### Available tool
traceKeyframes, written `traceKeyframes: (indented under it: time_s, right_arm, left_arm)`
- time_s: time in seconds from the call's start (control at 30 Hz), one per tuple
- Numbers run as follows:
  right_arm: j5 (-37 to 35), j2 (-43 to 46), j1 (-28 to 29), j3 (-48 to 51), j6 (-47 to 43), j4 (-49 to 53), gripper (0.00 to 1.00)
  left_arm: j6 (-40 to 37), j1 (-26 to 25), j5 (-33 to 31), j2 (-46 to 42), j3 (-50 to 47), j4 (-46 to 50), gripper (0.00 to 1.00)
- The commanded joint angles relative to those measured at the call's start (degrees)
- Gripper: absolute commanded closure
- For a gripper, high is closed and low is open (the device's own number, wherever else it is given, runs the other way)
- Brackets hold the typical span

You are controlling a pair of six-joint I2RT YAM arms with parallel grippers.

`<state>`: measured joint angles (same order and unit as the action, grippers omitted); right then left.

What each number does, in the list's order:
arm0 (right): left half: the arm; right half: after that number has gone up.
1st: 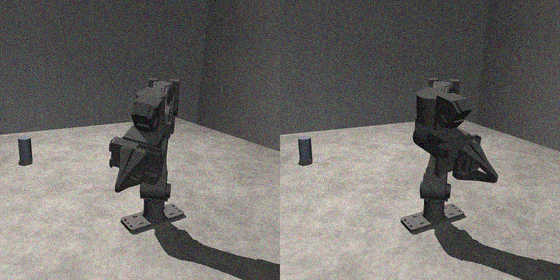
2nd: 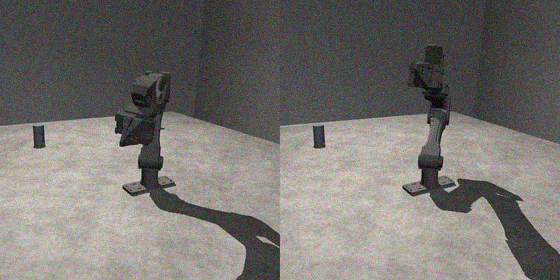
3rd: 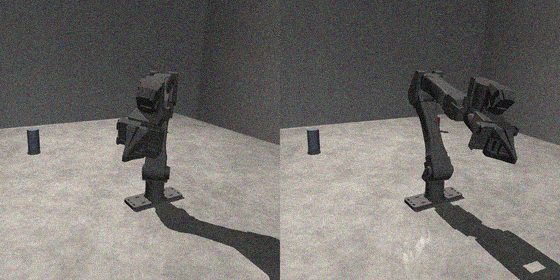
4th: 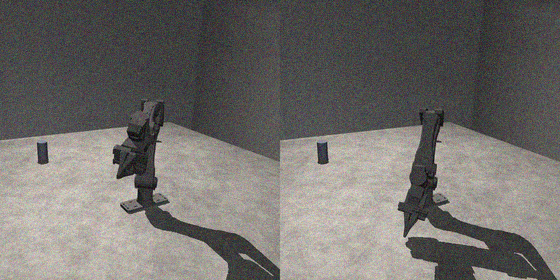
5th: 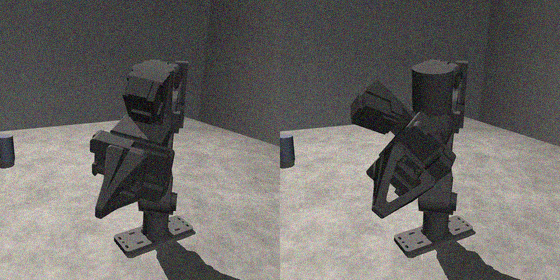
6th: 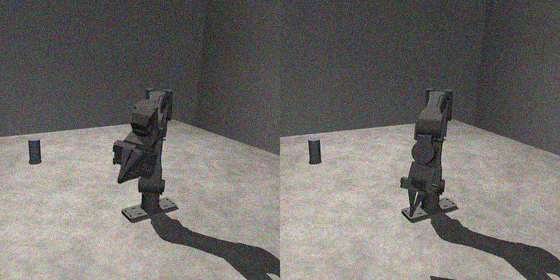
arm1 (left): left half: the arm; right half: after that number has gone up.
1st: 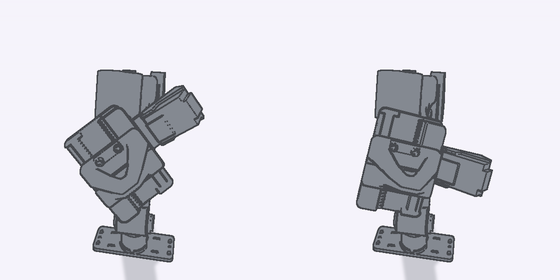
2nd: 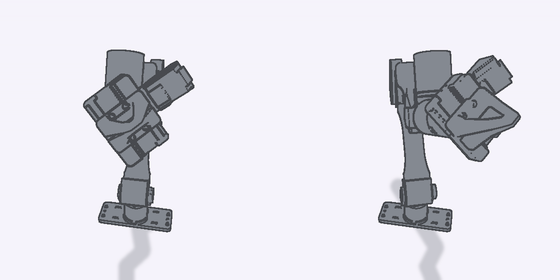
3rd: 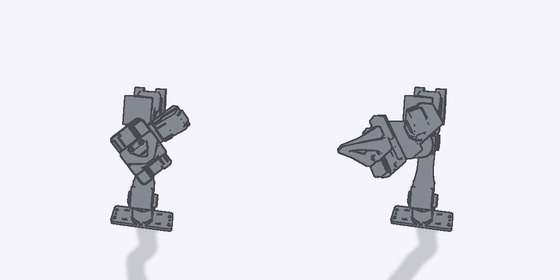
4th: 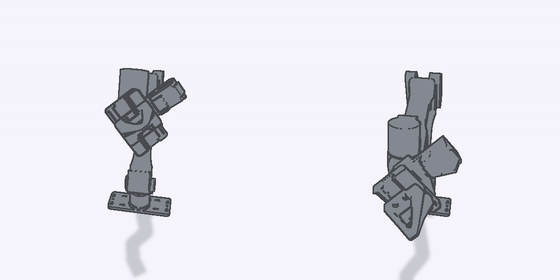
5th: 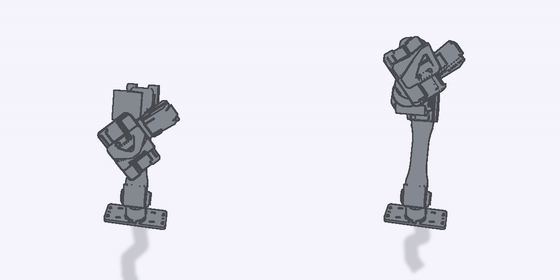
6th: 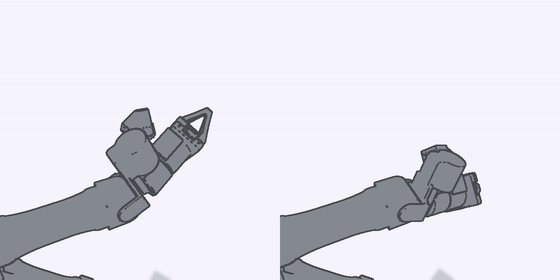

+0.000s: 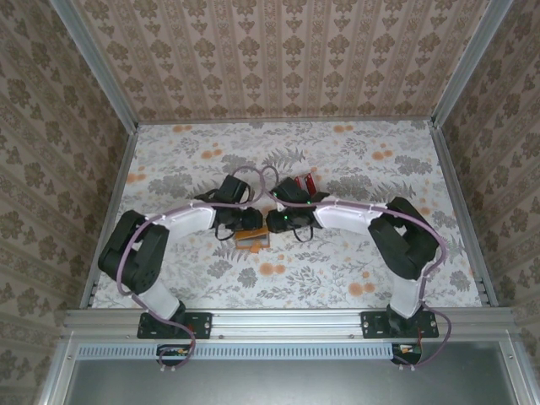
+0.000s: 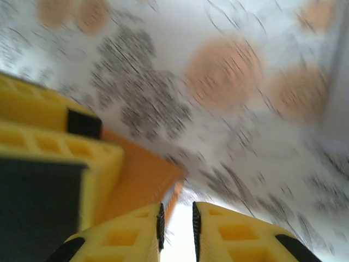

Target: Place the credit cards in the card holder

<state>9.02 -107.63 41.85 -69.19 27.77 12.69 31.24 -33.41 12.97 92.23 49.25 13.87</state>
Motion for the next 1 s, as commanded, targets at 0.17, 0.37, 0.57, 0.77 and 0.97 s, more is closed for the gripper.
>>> traceKeyframes:
  time_s: [0.17, 0.37, 0.57, 0.77, 0.97]
  right_arm:
    - [5.5, -3.8, -1.2, -8.5, -5.7, 4.5, 0.75]
    - [6.3, 7.8, -0.2, 1.6, -8.1, 6.0, 0.67]
    - [8.5, 9.2, 6.3, 5.6, -11.9, 6.5, 0.56]
    - [8.1, 3.8, 9.7, 2.5, -11.6, 5.7, 0.55]
    - [5.6, 4.1, 9.8, 2.3, -12.1, 6.4, 0.5]
  left_arm:
    - [4.8, 0.2, -3.9, -7.7, -7.4, 1.7, 0.62]
    - [5.8, 3.4, -6.4, -12.8, -9.7, 3.6, 0.62]
    - [6.2, 4.6, -7.3, -15.9, -10.4, 4.1, 0.62]
    - [6.3, 4.8, -7.4, -16.6, -11.9, 4.4, 0.62]
    - [7.0, 4.6, -5.4, -14.7, -12.6, 1.8, 0.62]
